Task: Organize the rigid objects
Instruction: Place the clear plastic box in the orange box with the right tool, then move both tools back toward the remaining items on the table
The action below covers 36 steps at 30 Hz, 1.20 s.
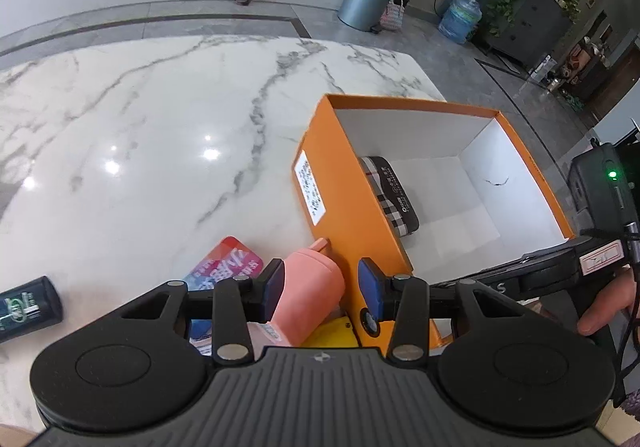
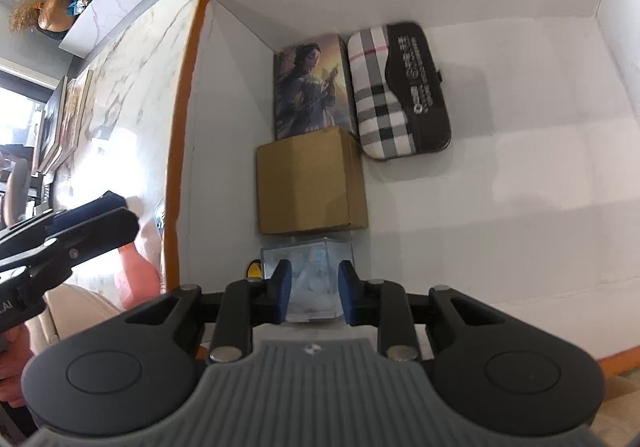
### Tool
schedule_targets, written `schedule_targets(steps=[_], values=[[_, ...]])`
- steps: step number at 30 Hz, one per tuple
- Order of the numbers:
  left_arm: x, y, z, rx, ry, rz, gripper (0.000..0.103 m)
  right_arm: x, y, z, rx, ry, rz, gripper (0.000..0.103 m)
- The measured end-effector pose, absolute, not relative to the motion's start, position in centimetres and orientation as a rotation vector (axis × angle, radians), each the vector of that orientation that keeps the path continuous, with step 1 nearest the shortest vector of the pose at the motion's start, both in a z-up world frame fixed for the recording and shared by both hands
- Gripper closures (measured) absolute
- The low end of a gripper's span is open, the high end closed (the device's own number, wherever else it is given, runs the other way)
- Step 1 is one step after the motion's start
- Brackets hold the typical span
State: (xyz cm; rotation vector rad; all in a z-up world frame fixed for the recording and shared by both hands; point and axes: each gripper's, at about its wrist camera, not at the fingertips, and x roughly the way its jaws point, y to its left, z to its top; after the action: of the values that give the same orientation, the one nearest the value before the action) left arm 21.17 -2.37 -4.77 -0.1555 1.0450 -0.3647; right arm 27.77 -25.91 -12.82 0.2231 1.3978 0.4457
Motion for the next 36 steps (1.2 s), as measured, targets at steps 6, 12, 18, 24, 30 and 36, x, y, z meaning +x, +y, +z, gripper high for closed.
schedule_targets(steps=[6,12,18,24,30,36], values=[[19.3,0.7,-3.0,-0.176,0.995,-0.289,0.054,26.2,-25.6,-9.6,0.181,1.247,0.430,0.075],[16.9,4.3,-1.7,-0.185,0.954,-0.207,0.054,23.7,-24.3,-6.2,0.225,1.047,0.480,0.073],[14.6,8.1,-1.1,-0.154,0.956,-0.175,0.054,21.2,-20.5,-4.3,0.237,0.923,0.567,0.069],[13.3,10.7,-1.8,-0.018,0.997,-0.162,0.055,19.8,-15.3,-5.8,0.177,1.011,0.632,0.063],[13.0,12.5,-3.0,0.098,1.032,-0.173,0.055,19.2,-11.4,-9.7,0.094,1.160,0.564,0.063],[13.6,14.4,-4.4,0.151,1.050,-0.191,0.055,19.8,-9.6,-13.1,0.033,1.259,0.487,0.063]])
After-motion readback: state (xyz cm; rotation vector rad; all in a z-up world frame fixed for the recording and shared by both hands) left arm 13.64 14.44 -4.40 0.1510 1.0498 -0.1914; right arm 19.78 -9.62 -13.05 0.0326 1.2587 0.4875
